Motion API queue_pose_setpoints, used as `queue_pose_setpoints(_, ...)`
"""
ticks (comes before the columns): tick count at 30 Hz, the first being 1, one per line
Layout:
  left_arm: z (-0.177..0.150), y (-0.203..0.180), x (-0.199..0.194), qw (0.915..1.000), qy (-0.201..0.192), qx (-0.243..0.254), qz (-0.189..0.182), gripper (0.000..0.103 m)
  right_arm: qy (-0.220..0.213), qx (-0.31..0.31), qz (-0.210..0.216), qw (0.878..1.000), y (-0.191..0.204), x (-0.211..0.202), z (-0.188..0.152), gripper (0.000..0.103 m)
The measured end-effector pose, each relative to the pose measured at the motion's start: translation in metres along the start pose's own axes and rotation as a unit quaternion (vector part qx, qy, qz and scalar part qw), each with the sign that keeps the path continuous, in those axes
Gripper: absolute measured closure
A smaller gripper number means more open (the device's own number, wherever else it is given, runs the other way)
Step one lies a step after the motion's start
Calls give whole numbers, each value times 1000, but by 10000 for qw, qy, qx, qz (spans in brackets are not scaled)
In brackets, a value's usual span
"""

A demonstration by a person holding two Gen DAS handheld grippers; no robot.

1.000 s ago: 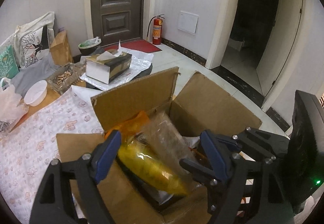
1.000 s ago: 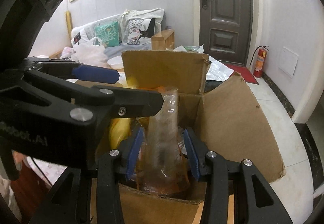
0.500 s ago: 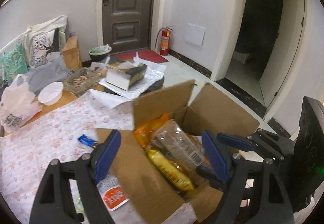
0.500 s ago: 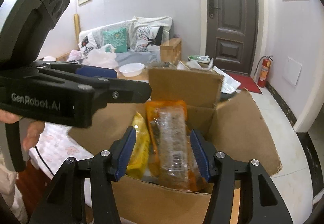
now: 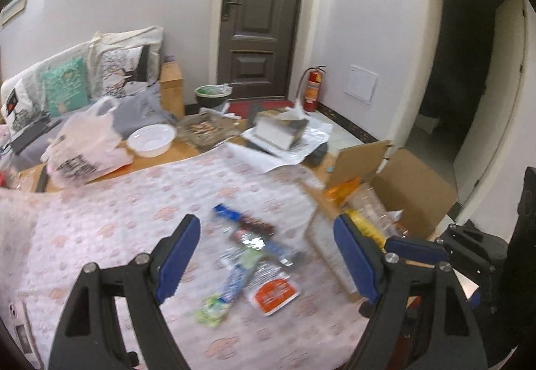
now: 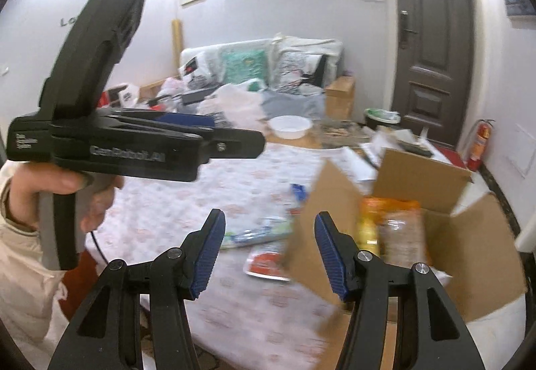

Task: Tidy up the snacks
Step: 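Grasp the green wafer stick with the left gripper while the right grasps the orange-labelled packet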

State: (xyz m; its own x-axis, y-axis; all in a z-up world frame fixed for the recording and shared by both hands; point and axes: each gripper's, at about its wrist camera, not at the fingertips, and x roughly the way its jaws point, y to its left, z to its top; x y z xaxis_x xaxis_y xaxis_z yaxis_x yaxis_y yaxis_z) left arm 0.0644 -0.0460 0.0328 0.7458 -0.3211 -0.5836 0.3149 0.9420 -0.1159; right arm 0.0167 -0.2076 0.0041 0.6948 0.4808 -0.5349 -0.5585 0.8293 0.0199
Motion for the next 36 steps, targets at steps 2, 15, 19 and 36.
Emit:
queue_pose_setpoints(2,-9,15,0,10000,19,-42,-20,24,114,-84,77,9999,17,12,2,52)
queue_pose_setpoints(15,-81,88,62,9968,723,-198,-265,24,1289,405,-51,9908,57,122,-39,52)
queue_pose_setpoints(19,-94,84,95,9935,1054,-157,-389,26,1511,743,-541,9842,33,145,-54,44)
queue_pose_setpoints(36,-113,65,135,9881,1447,331,-407,75,1627,781,-1101,9774,0,180,-69,37)
